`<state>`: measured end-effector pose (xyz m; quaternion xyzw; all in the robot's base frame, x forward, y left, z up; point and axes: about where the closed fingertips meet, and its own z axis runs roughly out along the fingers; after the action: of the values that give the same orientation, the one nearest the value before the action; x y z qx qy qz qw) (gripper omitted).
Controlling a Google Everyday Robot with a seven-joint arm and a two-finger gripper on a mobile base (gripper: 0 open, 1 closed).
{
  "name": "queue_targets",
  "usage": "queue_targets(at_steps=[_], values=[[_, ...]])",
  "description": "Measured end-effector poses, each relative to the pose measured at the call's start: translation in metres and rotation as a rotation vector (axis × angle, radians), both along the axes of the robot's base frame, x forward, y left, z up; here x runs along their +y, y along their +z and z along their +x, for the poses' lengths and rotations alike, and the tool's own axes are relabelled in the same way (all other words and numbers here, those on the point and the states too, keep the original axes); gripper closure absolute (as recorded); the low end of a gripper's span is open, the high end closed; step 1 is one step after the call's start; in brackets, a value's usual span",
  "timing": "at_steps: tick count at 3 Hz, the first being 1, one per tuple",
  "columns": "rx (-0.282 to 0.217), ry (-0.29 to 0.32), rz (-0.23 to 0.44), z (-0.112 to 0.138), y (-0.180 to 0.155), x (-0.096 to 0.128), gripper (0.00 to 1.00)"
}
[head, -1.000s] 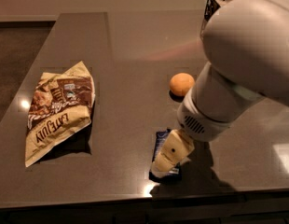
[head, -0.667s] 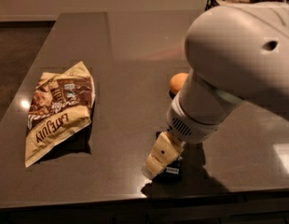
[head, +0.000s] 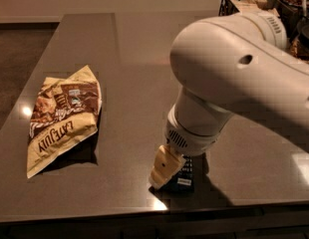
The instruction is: Move rxbar blueberry near orange
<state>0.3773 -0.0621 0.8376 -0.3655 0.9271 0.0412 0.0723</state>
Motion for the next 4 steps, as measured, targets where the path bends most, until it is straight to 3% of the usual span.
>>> queue_targets(at_steps=[3,4], values=[[0.010,-0.045,-0.020,0.007,0.003,-0.013,0.87],[-0.013,-0.056,-0.034,0.023,0.015,-0.032,1.00]])
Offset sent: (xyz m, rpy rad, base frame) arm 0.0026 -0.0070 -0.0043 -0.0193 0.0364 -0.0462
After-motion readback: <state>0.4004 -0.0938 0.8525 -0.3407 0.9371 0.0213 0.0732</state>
